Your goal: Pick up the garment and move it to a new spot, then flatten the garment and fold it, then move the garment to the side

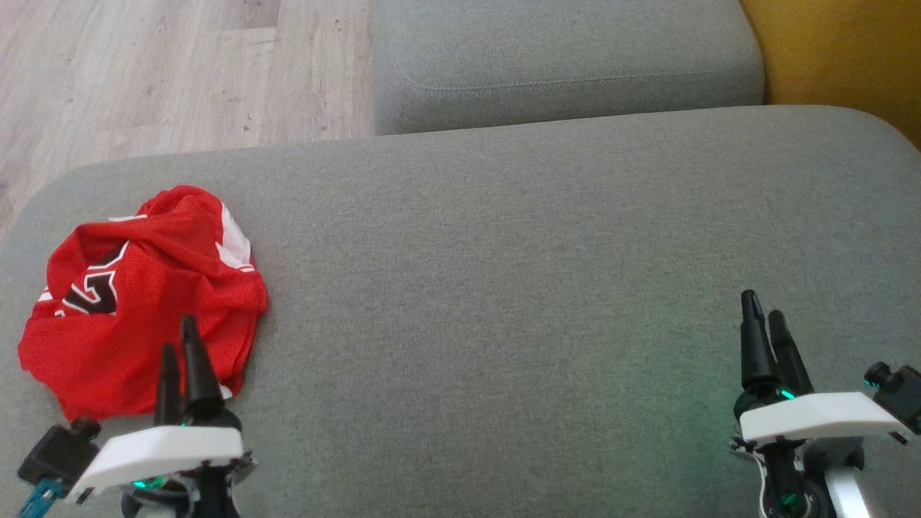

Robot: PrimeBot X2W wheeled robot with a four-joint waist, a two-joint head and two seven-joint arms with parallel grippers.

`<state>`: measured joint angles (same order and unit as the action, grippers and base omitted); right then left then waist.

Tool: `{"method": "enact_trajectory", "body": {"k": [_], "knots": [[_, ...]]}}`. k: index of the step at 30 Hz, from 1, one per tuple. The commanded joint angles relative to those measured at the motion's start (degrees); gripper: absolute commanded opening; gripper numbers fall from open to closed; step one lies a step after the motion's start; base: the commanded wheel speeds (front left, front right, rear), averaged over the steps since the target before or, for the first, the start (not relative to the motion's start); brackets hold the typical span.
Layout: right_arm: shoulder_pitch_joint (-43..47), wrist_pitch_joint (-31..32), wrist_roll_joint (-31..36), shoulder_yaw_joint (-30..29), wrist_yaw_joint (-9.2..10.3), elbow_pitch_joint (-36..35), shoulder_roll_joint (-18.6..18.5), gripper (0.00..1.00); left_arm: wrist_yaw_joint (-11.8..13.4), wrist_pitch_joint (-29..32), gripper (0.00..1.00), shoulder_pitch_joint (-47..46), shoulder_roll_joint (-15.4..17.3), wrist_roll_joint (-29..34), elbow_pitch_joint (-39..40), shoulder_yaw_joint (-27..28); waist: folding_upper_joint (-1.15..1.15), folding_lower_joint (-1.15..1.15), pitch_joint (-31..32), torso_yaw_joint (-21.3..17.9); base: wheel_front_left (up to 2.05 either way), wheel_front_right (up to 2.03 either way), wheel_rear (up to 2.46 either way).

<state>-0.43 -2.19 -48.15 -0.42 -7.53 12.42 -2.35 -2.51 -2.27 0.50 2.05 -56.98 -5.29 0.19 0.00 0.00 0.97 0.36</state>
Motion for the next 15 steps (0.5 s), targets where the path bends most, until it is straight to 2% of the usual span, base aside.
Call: {"method": "enact_trajectory", "body": {"k": [1,7,10,15], "knots": [[-2.9,-0.9,2.2,0.9,0.02,-2.7,-0.3,1.0,0.0,-0.8,1.0,-1.4,0.5,2.8,2.5,0.1,0.0,0.0,0.0,0.0,0.0,0.0,0.0],[-2.6,-1.9,7.6,2.0,0.02,-3.1,-0.3,1.0,0.7,-1.8,1.0,-1.5,1.7,11.5,2.9,-3.9,0.0,0.0,0.1,-0.2,0.0,0.0,0.0],[-2.5,-2.6,11.6,3.1,0.02,-3.3,-0.3,1.0,2.6,-2.5,1.0,-1.6,3.0,15.4,2.8,-7.2,0.0,0.0,0.2,-0.4,0.0,0.0,0.0],[-2.7,-3.5,16.4,4.1,0.02,-3.9,-0.4,1.0,5.1,-3.3,1.0,-1.6,4.5,18.7,1.9,-10.6,0.0,0.0,0.4,-0.7,0.0,0.0,0.0]]}}
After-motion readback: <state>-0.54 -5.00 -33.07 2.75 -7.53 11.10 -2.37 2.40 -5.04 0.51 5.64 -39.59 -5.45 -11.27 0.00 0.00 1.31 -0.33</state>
